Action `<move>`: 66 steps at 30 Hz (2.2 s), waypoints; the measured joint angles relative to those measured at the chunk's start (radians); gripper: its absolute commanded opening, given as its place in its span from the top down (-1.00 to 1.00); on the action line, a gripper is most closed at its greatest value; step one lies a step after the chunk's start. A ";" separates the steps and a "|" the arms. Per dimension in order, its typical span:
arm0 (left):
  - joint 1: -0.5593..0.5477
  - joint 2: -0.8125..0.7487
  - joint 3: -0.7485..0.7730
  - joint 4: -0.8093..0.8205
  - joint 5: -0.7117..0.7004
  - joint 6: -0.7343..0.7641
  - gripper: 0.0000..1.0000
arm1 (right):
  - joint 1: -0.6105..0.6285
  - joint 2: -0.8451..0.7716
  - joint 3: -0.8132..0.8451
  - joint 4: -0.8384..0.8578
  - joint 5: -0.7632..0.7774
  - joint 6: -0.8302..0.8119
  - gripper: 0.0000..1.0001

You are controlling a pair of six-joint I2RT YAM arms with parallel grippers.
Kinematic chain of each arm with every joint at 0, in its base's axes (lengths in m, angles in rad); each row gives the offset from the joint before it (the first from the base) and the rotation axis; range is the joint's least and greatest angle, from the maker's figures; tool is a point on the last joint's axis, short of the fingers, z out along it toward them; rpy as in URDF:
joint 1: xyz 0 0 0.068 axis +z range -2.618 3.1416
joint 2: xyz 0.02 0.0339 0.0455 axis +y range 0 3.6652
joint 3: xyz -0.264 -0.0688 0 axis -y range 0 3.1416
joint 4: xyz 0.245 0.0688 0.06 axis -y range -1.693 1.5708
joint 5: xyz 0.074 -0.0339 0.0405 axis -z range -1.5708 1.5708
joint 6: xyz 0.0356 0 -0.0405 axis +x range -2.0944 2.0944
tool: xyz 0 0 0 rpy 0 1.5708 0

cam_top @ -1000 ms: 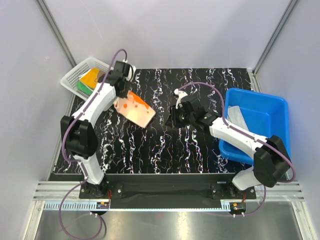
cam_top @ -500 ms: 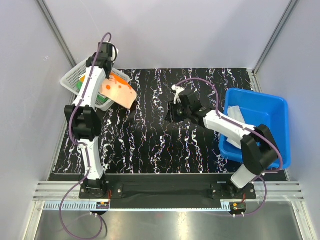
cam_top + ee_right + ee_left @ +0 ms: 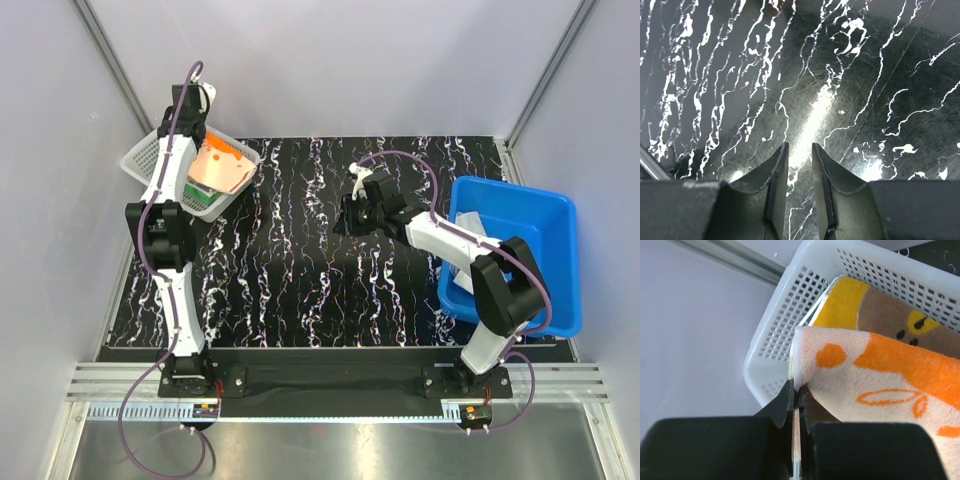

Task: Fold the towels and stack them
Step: Neatly place the folded towel into the bin, then grab crumpled towel

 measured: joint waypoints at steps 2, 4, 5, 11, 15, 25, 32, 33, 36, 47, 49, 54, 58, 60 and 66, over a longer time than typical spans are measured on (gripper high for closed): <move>0.016 0.069 0.058 0.033 0.016 0.013 1.00 | -0.003 0.012 0.000 0.002 0.000 0.000 0.35; 0.032 0.137 0.111 0.068 0.024 0.016 1.00 | -0.007 0.025 0.000 0.006 0.000 0.000 0.35; 0.043 0.171 0.131 0.086 0.038 0.016 0.86 | -0.008 0.032 0.002 0.006 0.000 -0.001 0.34; 0.089 0.258 0.127 0.192 0.059 -0.018 -0.52 | -0.021 0.092 0.030 0.004 0.000 -0.005 0.31; 0.090 0.228 0.083 0.248 0.055 -0.082 -0.50 | -0.027 0.118 0.039 0.002 -0.007 -0.005 0.27; 0.019 -0.109 -0.156 0.119 0.203 -0.320 -0.92 | -0.029 0.095 0.080 -0.081 0.012 0.007 -0.99; -0.048 -0.692 -0.663 0.126 0.471 -0.513 -0.98 | -0.095 -0.087 0.235 -0.343 0.178 0.082 -0.99; -0.054 -0.761 -0.710 0.124 0.513 -0.530 -0.98 | -0.118 -0.116 0.249 -0.374 0.203 0.096 -1.00; -0.092 -0.895 -0.804 0.118 0.627 -0.566 -0.98 | -0.241 -0.214 0.273 -0.474 0.278 0.143 -0.99; -0.263 -1.024 -1.183 0.353 1.027 -0.888 -0.97 | -0.711 -0.287 0.104 -0.597 0.418 0.145 -0.48; -0.263 -0.980 -1.176 0.390 1.114 -0.921 -0.98 | -0.762 -0.236 0.058 -0.589 0.403 0.135 -0.47; -0.268 -0.943 -1.177 0.361 1.149 -0.923 -0.98 | -0.805 -0.085 -0.010 -0.566 0.371 0.101 -0.54; -0.267 -0.949 -1.176 0.351 1.148 -0.909 -0.98 | -0.820 0.041 0.002 -0.520 0.360 0.043 0.07; -0.268 -0.952 -1.176 0.340 1.143 -0.902 -0.98 | -0.833 0.095 0.020 -0.502 0.355 0.003 0.66; -0.268 -0.977 -1.175 0.327 1.088 -0.903 -0.98 | -0.848 0.166 0.107 -0.478 0.366 -0.098 1.00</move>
